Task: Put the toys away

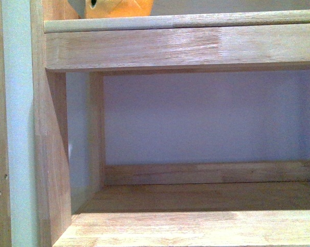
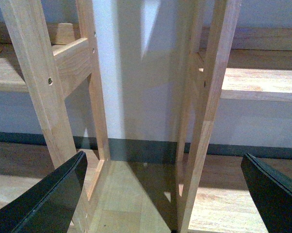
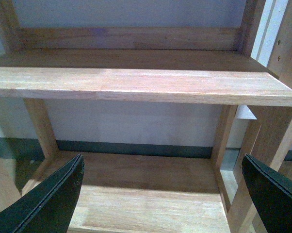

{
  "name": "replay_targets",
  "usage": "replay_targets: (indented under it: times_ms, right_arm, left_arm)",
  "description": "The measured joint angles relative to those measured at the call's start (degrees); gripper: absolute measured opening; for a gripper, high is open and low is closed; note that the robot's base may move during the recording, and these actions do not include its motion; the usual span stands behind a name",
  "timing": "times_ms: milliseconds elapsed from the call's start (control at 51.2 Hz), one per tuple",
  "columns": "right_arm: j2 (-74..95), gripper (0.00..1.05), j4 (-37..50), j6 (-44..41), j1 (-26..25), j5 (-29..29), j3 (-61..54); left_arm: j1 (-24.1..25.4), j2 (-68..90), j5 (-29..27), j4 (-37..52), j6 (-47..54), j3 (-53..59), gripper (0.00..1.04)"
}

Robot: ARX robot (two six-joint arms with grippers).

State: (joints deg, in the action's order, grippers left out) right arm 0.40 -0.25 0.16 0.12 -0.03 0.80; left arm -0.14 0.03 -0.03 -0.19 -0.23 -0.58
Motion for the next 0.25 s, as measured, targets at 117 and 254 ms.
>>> replay_targets:
  times_ms: [117,254]
  right_arm:
    - [0.0,0.98,0.0,0.0,0.0,0.0,0.0]
    - [0.0,0.98,0.0,0.0,0.0,0.0,0.0]
  left_arm:
    - [0.0,0.0,0.0,0.0,0.0,0.0,0.99]
    - [0.0,0.0,0.0,0.0,0.0,0.0,0.99]
